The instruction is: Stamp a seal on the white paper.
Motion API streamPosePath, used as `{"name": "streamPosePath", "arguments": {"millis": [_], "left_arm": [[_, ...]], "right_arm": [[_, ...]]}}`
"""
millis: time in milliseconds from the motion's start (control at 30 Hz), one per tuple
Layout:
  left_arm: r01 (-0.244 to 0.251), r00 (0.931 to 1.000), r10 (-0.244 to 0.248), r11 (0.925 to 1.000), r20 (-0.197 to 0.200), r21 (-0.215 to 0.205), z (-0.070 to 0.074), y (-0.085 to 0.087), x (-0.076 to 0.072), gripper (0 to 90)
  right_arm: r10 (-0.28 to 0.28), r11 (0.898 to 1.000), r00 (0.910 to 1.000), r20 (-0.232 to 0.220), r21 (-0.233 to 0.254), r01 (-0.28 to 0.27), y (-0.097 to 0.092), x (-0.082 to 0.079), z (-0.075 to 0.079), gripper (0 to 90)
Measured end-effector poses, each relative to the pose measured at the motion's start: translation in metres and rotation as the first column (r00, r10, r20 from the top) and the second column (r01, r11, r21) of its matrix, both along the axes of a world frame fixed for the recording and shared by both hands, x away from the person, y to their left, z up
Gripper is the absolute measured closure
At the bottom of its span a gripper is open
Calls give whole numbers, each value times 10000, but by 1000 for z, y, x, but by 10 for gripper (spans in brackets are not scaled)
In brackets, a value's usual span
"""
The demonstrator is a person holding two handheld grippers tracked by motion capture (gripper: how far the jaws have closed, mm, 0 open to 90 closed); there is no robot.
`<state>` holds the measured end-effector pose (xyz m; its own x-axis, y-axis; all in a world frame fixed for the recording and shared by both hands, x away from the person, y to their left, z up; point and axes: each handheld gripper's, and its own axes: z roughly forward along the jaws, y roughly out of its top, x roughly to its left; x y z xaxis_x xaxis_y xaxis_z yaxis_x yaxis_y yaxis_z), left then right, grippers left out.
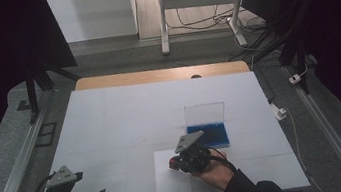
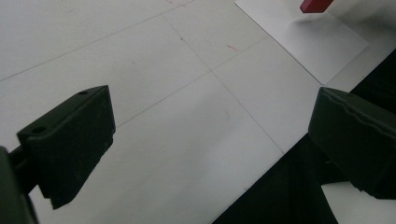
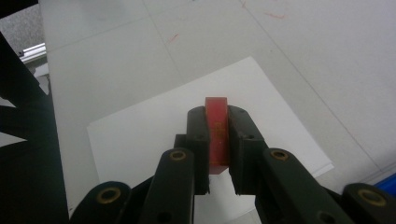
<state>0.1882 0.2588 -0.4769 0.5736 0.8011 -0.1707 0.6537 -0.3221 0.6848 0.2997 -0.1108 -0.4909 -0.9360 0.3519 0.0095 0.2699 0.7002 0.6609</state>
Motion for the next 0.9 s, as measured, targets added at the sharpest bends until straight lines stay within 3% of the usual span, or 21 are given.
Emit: {"name": "streamPosePath", "arguments": {"millis": [533,733,900], "left_arm": [[1,10000,-1,10000,5,-8,0,0,0,12],[1,10000,-1,10000,0,32,0,0,0,13],[-2,10000,2,10000,-16,29,0,0,0,13]], "right_arm": [[151,9997,9998,-120,-202,-153,6,1,-11,803],[-62,9998,9989,-473,-202,52,6,5,-11,808],[-6,9991,9997,-254,-420,-5,9,2,-11,810]]}}
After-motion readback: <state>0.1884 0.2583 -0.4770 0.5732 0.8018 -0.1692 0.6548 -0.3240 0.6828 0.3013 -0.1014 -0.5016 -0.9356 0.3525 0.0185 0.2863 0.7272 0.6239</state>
